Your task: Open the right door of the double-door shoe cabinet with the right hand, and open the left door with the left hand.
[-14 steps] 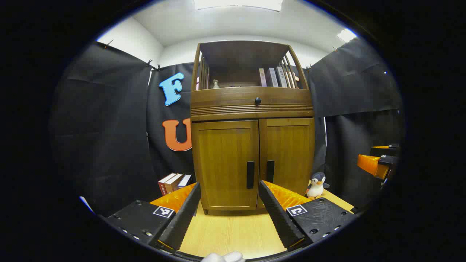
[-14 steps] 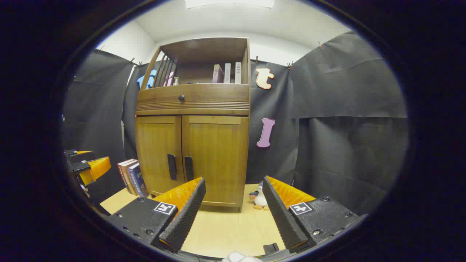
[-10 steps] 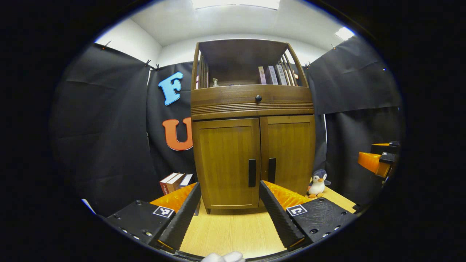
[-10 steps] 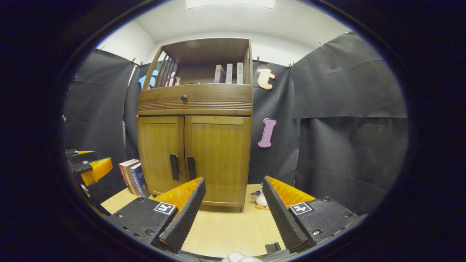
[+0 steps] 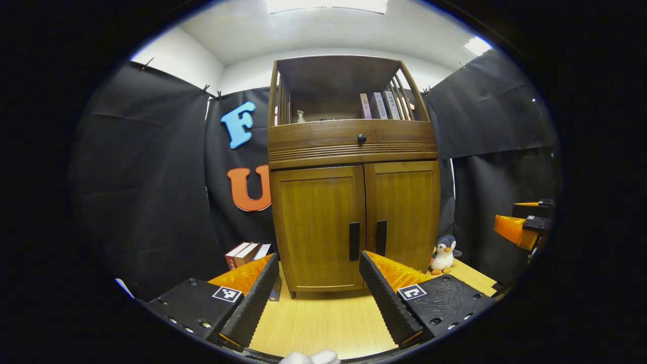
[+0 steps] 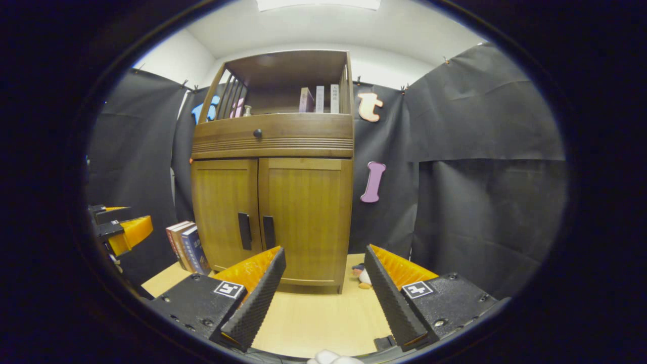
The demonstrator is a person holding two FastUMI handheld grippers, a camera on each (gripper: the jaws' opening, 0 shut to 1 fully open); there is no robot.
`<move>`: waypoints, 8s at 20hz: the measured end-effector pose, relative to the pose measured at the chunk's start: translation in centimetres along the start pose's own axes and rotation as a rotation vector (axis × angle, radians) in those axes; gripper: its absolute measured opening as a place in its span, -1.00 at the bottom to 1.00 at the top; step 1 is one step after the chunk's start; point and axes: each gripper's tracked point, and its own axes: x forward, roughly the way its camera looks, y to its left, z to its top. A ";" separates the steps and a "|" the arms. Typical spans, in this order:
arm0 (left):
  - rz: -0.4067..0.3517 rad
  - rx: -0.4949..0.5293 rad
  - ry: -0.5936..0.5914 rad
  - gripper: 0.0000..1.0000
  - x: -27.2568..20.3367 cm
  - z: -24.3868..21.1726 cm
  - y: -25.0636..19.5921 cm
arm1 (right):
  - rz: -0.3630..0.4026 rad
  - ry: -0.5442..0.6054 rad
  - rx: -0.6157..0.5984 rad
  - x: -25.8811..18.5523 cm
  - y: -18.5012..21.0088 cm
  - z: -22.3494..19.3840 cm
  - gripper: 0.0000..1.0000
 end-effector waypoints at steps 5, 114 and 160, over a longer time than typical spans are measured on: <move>0.007 0.008 -0.020 0.92 0.0 0.6 0.3 | 0.000 0.032 -0.003 2.4 0.2 -1.8 0.97; -0.100 -0.024 0.016 0.92 1.3 1.4 -19.1 | 0.323 0.226 -0.094 10.4 -16.7 -9.4 -0.45; -0.165 -0.079 0.022 0.92 26.7 -7.6 -8.8 | -0.071 0.125 -0.013 3.2 1.3 0.3 0.99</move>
